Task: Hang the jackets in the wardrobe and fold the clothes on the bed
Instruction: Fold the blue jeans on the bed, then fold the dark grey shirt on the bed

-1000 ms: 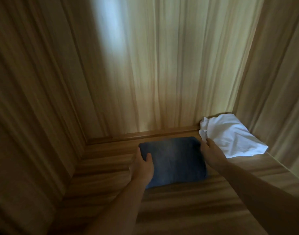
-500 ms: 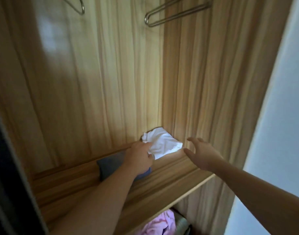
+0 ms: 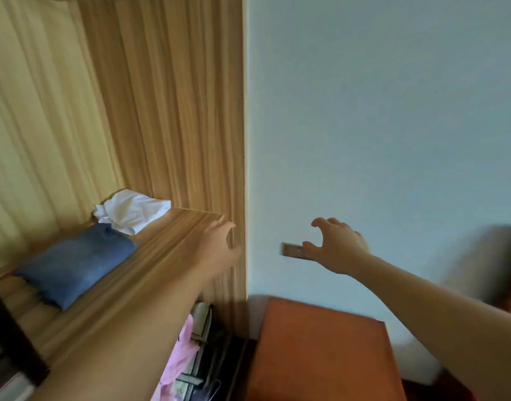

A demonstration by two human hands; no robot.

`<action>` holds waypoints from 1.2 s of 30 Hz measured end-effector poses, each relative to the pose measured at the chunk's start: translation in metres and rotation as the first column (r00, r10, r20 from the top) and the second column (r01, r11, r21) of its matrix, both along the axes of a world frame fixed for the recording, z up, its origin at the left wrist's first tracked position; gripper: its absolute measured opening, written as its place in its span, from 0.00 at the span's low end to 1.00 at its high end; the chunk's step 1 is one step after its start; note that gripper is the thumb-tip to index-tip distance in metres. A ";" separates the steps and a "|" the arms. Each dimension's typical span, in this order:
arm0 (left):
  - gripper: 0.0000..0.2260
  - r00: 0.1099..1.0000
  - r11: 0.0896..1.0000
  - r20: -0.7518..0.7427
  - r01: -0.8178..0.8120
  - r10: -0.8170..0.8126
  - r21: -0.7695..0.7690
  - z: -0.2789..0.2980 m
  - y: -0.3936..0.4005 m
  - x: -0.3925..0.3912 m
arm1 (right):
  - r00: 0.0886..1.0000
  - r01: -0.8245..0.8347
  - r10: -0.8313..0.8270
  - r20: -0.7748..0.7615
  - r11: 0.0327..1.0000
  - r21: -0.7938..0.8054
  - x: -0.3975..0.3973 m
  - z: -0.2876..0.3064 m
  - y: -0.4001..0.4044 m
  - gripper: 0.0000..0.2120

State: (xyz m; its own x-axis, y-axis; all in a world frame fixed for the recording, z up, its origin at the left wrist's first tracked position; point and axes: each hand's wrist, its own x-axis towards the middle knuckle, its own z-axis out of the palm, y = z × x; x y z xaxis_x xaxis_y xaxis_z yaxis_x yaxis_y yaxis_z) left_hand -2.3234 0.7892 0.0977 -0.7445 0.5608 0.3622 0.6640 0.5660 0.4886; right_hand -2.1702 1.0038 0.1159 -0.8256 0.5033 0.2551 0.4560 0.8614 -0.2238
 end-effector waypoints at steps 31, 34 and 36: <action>0.23 0.140 0.138 -0.007 0.966 -0.990 -0.220 -0.052 0.015 0.710 | 0.049 0.994 -0.996 -0.068 0.055 -0.089 0.788 -0.060 -0.357 0.25; 0.23 0.047 0.045 0.001 0.973 -0.999 -0.224 -0.051 -0.026 0.788 | -0.029 0.993 -0.998 -0.061 -0.021 -0.117 0.840 -0.066 -0.413 0.24; 0.23 -0.018 -0.017 0.000 0.972 -1.000 -0.236 -0.052 -0.055 0.837 | -0.077 0.991 -0.995 -0.059 -0.070 -0.114 0.876 -0.070 -0.449 0.24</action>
State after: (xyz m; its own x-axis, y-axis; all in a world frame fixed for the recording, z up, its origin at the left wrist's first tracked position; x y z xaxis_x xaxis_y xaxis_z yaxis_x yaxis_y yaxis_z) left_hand -1.4861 0.7340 0.0452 0.6437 0.7331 0.2193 0.6534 -0.6758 0.3411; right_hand -1.2944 0.5551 0.0457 0.5899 0.7695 0.2447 0.7944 -0.4987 -0.3467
